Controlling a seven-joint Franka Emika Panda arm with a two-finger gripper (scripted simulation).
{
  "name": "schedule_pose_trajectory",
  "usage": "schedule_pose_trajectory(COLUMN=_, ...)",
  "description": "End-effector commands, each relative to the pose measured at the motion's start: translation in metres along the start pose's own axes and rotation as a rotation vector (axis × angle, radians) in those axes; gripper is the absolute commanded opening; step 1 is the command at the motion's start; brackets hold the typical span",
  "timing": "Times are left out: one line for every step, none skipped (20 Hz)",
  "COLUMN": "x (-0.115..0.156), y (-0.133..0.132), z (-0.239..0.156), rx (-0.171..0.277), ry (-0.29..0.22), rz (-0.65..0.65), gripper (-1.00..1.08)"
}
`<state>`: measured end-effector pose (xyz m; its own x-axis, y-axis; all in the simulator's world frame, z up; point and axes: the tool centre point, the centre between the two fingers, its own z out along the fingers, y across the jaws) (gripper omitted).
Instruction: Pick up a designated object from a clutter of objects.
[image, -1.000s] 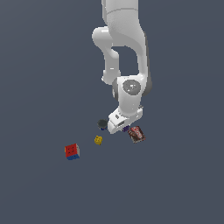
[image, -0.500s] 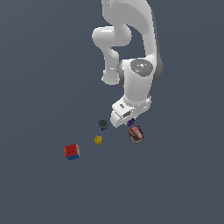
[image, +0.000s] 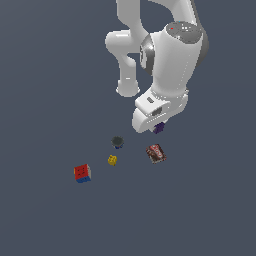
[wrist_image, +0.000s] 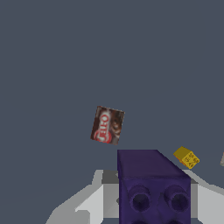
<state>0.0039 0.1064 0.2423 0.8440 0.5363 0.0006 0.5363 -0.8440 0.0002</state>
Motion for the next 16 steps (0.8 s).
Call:
schedule_pose_trajectory(x=0.006, y=-0.002, z=-0.025, rx=0.000, ry=-0.001, rz=0.000, gripper=-1.00)
schedule_pose_trajectory(x=0.008, y=-0.003, z=-0.035, rx=0.000, ry=-0.001, rz=0.000, gripper=-1.00)
schedule_pose_trajectory(x=0.011, y=-0.003, z=-0.045, rx=0.000, ry=-0.001, rz=0.000, gripper=-1.00)
schedule_pose_trajectory(x=0.013, y=-0.004, z=-0.055, rx=0.000, ry=-0.001, rz=0.000, gripper=-1.00)
schedule_pose_trajectory(x=0.016, y=-0.004, z=-0.065, rx=0.000, ry=-0.001, rz=0.000, gripper=-1.00)
schedule_pose_trajectory(x=0.018, y=-0.005, z=-0.075, rx=0.000, ry=-0.001, rz=0.000, gripper=-1.00)
schedule_pose_trajectory(x=0.021, y=-0.005, z=-0.084, rx=0.000, ry=-0.001, rz=0.000, gripper=-1.00)
schedule_pose_trajectory(x=0.024, y=-0.006, z=-0.094, rx=0.000, ry=-0.001, rz=0.000, gripper=-1.00)
schedule_pose_trajectory(x=0.026, y=-0.006, z=-0.103, rx=0.000, ry=-0.001, rz=0.000, gripper=-1.00)
schedule_pose_trajectory(x=0.028, y=-0.007, z=-0.111, rx=0.000, ry=-0.001, rz=0.000, gripper=-1.00)
schedule_pose_trajectory(x=0.031, y=-0.007, z=-0.119, rx=0.000, ry=-0.001, rz=0.000, gripper=-1.00)
schedule_pose_trajectory(x=0.033, y=-0.008, z=-0.126, rx=0.000, ry=-0.001, rz=0.000, gripper=-1.00)
schedule_pose_trajectory(x=0.035, y=-0.008, z=-0.132, rx=0.000, ry=-0.001, rz=0.000, gripper=-1.00)
schedule_pose_trajectory(x=0.036, y=-0.008, z=-0.139, rx=0.000, ry=0.000, rz=0.001, gripper=-1.00)
schedule_pose_trajectory(x=0.038, y=-0.008, z=-0.144, rx=0.000, ry=0.000, rz=0.001, gripper=-1.00)
schedule_pose_trajectory(x=0.040, y=-0.008, z=-0.150, rx=0.000, ry=0.000, rz=0.001, gripper=-1.00)
